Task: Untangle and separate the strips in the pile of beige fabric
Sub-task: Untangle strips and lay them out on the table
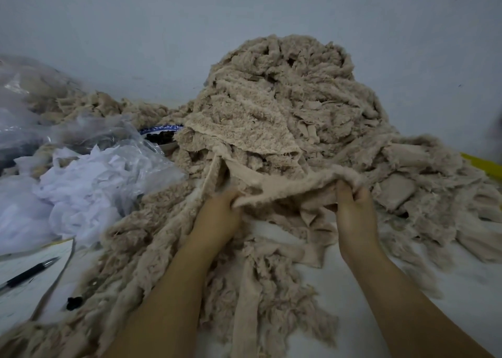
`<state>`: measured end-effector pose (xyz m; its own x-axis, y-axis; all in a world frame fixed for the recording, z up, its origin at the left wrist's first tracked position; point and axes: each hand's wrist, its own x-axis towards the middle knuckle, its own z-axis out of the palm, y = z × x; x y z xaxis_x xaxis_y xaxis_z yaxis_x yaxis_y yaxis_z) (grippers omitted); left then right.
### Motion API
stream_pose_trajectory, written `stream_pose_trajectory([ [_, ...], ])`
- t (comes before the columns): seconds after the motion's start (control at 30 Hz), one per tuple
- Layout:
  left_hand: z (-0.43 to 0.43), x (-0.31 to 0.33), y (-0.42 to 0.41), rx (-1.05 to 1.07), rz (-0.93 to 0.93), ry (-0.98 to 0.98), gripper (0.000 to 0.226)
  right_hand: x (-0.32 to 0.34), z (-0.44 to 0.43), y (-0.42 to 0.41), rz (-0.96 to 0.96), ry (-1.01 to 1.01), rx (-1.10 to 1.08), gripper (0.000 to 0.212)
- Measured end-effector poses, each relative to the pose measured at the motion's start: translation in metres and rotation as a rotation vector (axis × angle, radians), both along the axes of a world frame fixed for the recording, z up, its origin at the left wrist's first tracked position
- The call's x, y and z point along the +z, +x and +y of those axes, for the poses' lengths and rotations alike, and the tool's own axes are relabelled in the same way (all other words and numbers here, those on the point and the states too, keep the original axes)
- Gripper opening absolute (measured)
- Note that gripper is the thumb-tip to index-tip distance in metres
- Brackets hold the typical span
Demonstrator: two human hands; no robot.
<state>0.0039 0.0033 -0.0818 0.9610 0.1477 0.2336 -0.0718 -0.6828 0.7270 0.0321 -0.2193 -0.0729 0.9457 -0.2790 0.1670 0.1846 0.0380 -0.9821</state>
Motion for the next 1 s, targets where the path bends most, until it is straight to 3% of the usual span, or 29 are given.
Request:
stream_pose_trajectory([
  [0.07,0.003,0.005,-0.003,0.105,-0.035,-0.282,0.03,-0.002,-0.002,0.001,-0.007,-0.067,-0.024,0.046],
  [0.13,0.003,0.01,-0.005,0.123,-0.03,-0.442,0.031,-0.004,-0.002,0.001,0.0,-0.077,-0.021,0.053],
  [0.27,-0.002,0.023,-0.017,-0.138,0.016,-0.74,0.031,-0.005,-0.004,0.003,0.029,0.019,0.036,0.052],
  [0.33,-0.003,0.026,-0.021,-0.352,0.071,-0.774,0.031,-0.002,-0.005,0.0,0.016,0.121,0.135,0.035],
  [0.47,-0.011,0.019,-0.026,-0.563,0.177,-0.592,0.024,0.007,-0.006,0.0,0.07,0.549,0.283,0.023],
  [0.53,-0.015,0.018,-0.025,-0.587,0.217,-0.628,0.029,0.008,-0.01,0.001,0.083,0.726,0.364,0.01],
  [0.6,-0.015,0.016,-0.023,-0.49,0.247,-0.706,0.037,0.012,-0.011,-0.001,0.061,0.784,0.414,0.019],
  [0.67,-0.015,0.012,-0.019,-0.36,0.235,-0.662,0.041,0.014,-0.012,-0.005,0.051,0.747,0.404,0.052],
  [0.73,-0.02,0.009,-0.018,-0.254,0.219,-0.703,0.042,0.017,-0.01,-0.011,0.041,0.71,0.437,0.064],
  [0.8,-0.025,0.01,-0.015,-0.16,0.233,-0.958,0.032,0.018,-0.003,-0.018,0.036,0.661,0.58,0.066],
  [0.87,-0.025,0.015,-0.013,-0.183,0.305,-1.286,0.038,0.015,0.008,-0.026,0.083,0.523,0.783,0.063],
  [0.93,-0.018,0.02,-0.013,-0.281,0.324,-1.564,0.044,0.005,0.019,-0.031,0.111,0.265,0.887,0.058],
  [1.0,-0.012,0.026,-0.013,-0.253,0.217,-1.705,0.031,-0.004,0.025,-0.029,0.093,-0.017,0.81,0.061],
])
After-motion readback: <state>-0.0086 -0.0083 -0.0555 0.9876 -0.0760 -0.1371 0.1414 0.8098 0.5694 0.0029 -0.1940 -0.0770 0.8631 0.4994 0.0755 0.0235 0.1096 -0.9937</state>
